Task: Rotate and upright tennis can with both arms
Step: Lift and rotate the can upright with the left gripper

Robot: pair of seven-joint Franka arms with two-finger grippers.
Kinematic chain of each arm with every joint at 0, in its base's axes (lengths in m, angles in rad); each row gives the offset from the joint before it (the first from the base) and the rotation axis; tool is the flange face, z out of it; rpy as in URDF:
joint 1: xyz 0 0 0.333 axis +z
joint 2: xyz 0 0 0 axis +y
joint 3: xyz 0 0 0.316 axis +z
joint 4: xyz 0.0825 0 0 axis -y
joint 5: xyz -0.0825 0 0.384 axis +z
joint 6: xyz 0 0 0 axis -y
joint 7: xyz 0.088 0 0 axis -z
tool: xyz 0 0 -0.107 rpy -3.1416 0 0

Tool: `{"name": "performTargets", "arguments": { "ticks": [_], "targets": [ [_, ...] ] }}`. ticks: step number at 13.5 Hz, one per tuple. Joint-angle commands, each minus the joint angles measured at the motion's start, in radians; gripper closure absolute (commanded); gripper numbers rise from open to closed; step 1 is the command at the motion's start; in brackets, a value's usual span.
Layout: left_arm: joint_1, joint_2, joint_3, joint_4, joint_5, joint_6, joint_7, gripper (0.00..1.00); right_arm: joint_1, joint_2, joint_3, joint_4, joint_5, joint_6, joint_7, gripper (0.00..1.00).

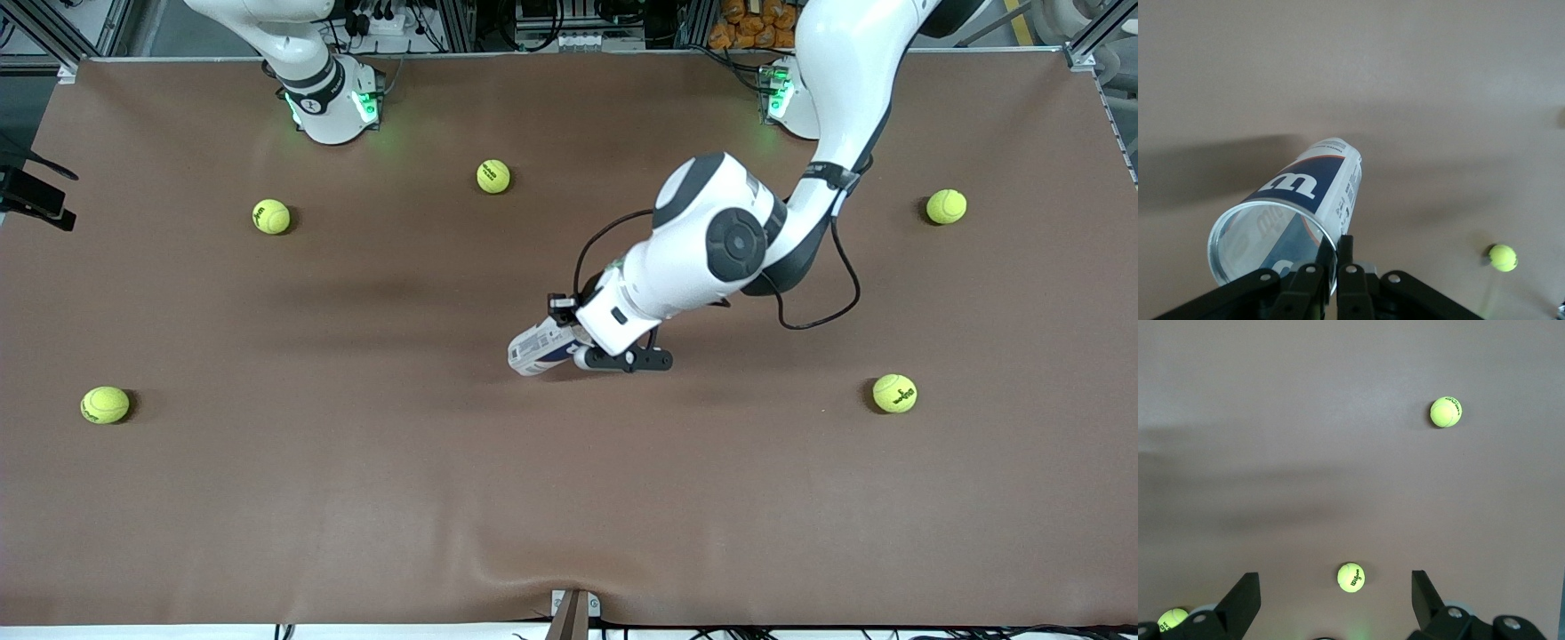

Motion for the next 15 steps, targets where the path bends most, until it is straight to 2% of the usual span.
{"name": "performTargets", "arguments": {
  "ticks": [1, 4, 6, 7, 10, 15],
  "targets": [
    [-0.042, -0.043, 0.014, 0.002, 0.082, -0.071, -0.066, 1.0, -0.005, -0.002, 0.007, 0.003, 0.006, -0.007, -0.009, 0.0],
    [-0.105, -0.051, 0.014, 0.005, 0.231, -0.175, -0.08, 1.0, -0.007, -0.002, 0.007, 0.003, 0.007, -0.005, -0.007, 0.0],
    [-0.128, -0.066, 0.014, 0.016, 0.261, -0.244, -0.083, 1.0, -0.005, -0.002, 0.007, 0.003, 0.007, -0.005, -0.007, 0.0],
    [-0.148, -0.072, 0.014, 0.016, 0.267, -0.259, -0.092, 1.0, -0.005, -0.002, 0.007, 0.003, 0.007, -0.005, -0.007, 0.0],
    [-0.228, -0.062, 0.017, 0.016, 0.408, -0.289, -0.154, 1.0, -0.005, -0.002, 0.008, 0.003, 0.007, -0.005, -0.007, 0.0],
    [-0.295, -0.04, 0.016, 0.01, 0.481, -0.301, -0.159, 1.0, -0.004, -0.002, 0.008, 0.003, 0.009, -0.005, -0.007, 0.0]
  ]
}}
